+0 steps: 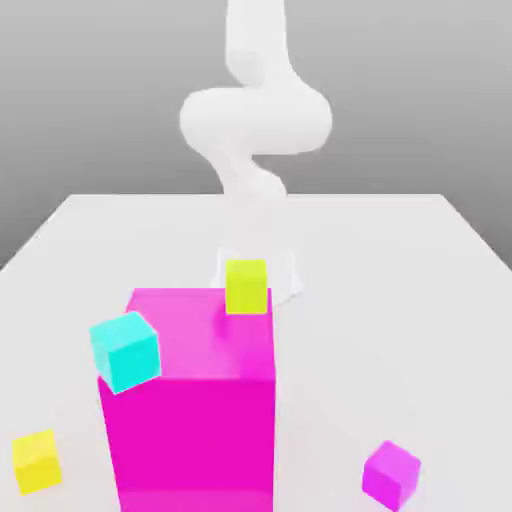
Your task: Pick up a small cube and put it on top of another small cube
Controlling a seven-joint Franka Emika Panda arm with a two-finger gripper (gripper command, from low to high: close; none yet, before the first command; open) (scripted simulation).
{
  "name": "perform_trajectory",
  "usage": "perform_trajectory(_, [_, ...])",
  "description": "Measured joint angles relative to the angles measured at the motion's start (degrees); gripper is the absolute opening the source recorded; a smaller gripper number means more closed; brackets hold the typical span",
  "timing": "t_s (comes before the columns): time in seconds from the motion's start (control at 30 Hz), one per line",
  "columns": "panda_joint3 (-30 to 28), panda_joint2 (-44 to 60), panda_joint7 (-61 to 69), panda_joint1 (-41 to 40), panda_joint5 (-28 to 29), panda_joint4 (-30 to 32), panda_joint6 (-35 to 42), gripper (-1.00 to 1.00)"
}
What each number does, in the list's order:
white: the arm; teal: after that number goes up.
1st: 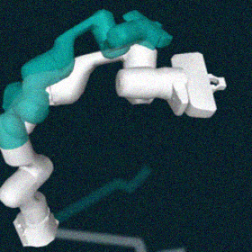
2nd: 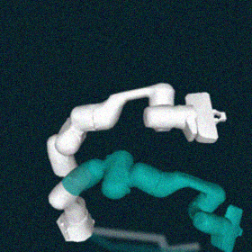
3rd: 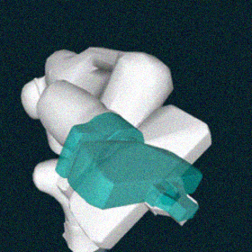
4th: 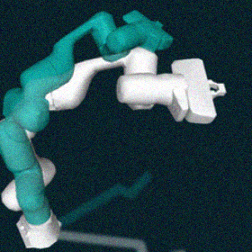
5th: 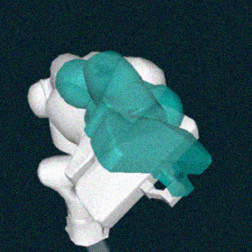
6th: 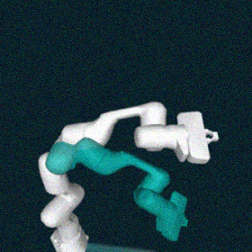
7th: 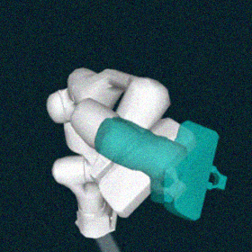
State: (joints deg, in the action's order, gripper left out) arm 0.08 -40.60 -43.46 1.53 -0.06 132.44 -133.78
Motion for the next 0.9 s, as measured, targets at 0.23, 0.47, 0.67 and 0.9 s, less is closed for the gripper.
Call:
perform_trajectory(0.23, [0.49,14.9,6.83,4.11,-0.26,1.88,-5.69,0.0])
perform_trajectory(0.47, [1.62,29.43,13.4,7.55,-0.38,3.71,-11.27,0.0])
perform_trajectory(0.67, [3.15,41.9,18.45,10.62,0.32,5.29,-16.04,0.0])
perform_trajectory(0.9, [4.43,56.49,22.45,12.46,3.12,6.76,-22.0,0.0])
